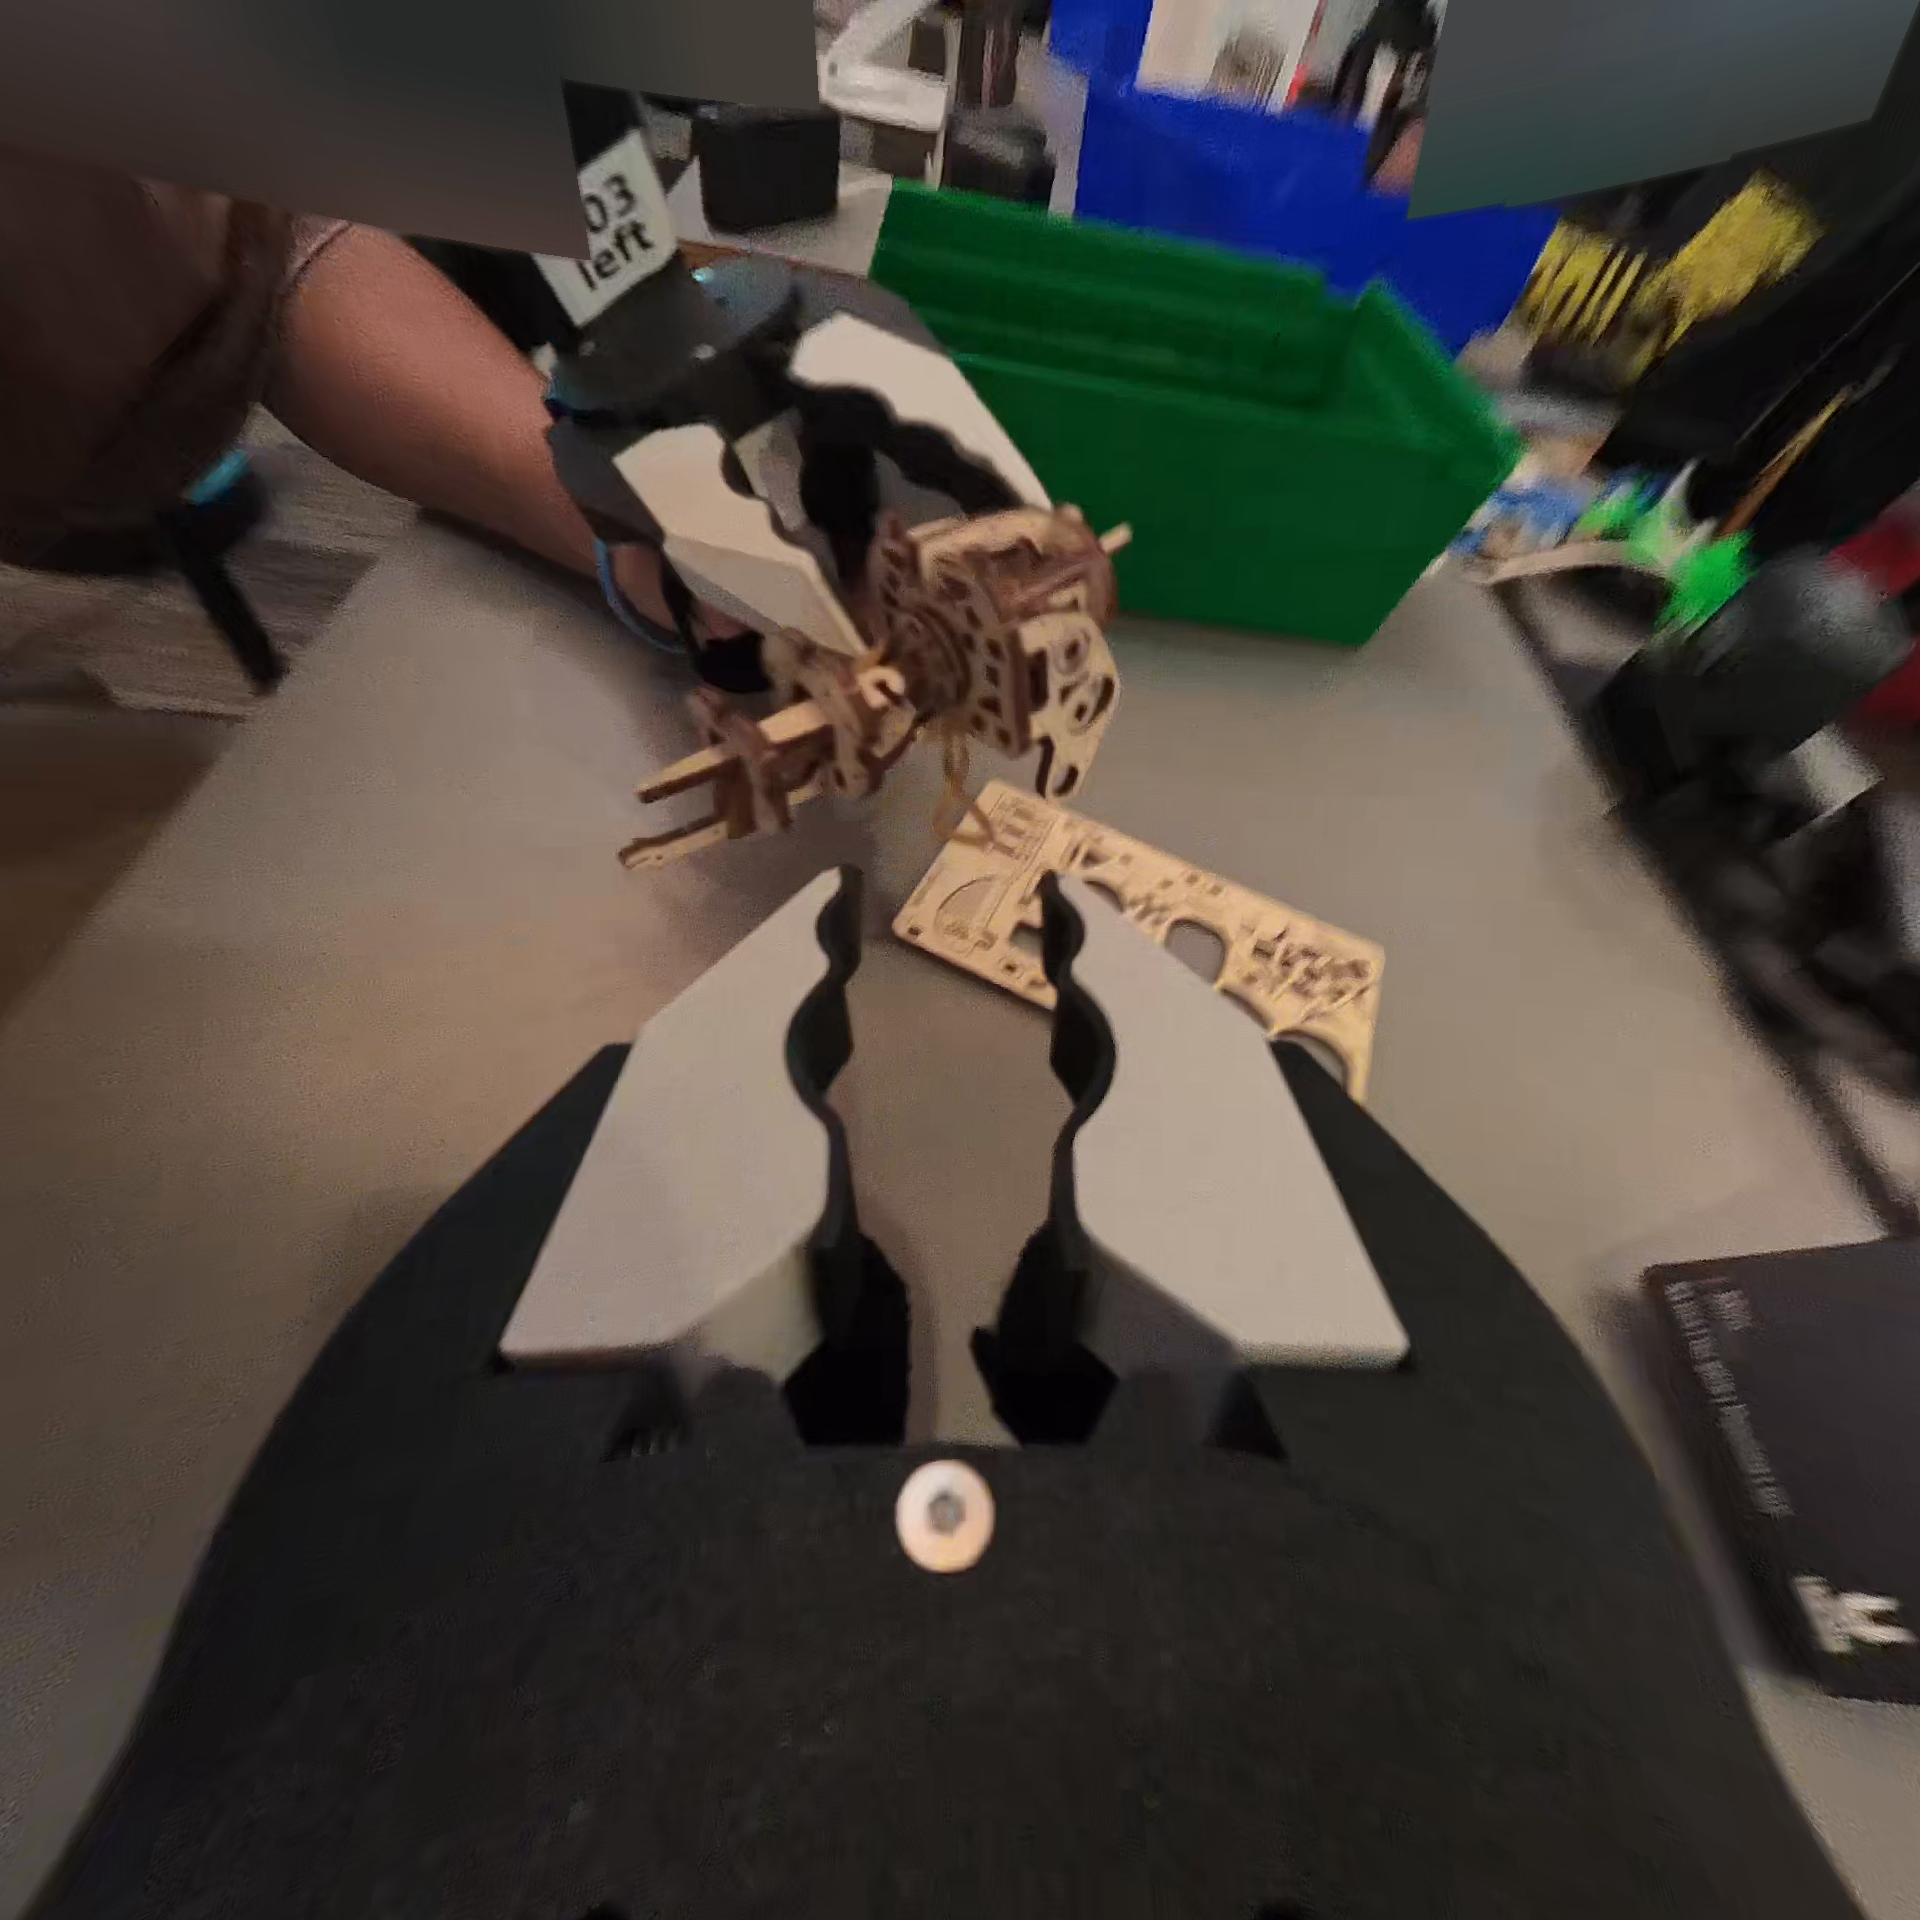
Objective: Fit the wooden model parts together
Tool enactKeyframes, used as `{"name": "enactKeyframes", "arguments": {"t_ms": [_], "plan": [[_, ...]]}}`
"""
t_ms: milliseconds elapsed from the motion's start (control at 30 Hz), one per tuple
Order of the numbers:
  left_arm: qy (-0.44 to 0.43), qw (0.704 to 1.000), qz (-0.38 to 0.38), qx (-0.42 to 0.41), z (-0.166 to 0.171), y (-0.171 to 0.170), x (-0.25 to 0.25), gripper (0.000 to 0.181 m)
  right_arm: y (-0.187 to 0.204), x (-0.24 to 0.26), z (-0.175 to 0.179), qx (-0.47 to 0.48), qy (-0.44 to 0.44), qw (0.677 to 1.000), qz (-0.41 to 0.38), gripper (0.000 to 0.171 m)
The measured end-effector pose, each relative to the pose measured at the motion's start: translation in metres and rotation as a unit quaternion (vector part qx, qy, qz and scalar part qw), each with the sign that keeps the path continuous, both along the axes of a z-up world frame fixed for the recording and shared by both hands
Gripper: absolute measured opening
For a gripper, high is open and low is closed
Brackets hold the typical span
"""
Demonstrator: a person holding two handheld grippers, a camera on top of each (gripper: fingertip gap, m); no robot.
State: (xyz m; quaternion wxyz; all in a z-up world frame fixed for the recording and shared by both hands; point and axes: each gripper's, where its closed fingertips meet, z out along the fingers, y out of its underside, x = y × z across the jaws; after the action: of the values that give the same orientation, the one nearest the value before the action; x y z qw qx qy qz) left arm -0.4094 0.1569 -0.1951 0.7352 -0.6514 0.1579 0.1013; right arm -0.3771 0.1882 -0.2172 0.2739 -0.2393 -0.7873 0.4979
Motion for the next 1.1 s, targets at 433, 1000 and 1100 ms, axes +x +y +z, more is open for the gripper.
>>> {"name": "enactKeyframes", "arguments": {"t_ms": [433, 1000, 1100], "plan": [[-0.025, 0.999, -0.022, -0.015, -0.004, 0.002, 0.004, 0.04, -0.008, -0.004, -0.001, 0.225, 0.209, 0.949, -0.066, 0.02], [0.006, 1.0, -0.008, -0.019, -0.008, 0.003, 0.004, 0.041, -0.001, -0.008, -0.005, -0.116, -0.073, 0.989, -0.052, 0.0], [0.031, 0.999, 0.008, -0.021, -0.01, 0.004, 0.002, 0.04, 0.0, -0.01, 0.0, -0.244, -0.181, 0.951, -0.053, 0.0]]}}
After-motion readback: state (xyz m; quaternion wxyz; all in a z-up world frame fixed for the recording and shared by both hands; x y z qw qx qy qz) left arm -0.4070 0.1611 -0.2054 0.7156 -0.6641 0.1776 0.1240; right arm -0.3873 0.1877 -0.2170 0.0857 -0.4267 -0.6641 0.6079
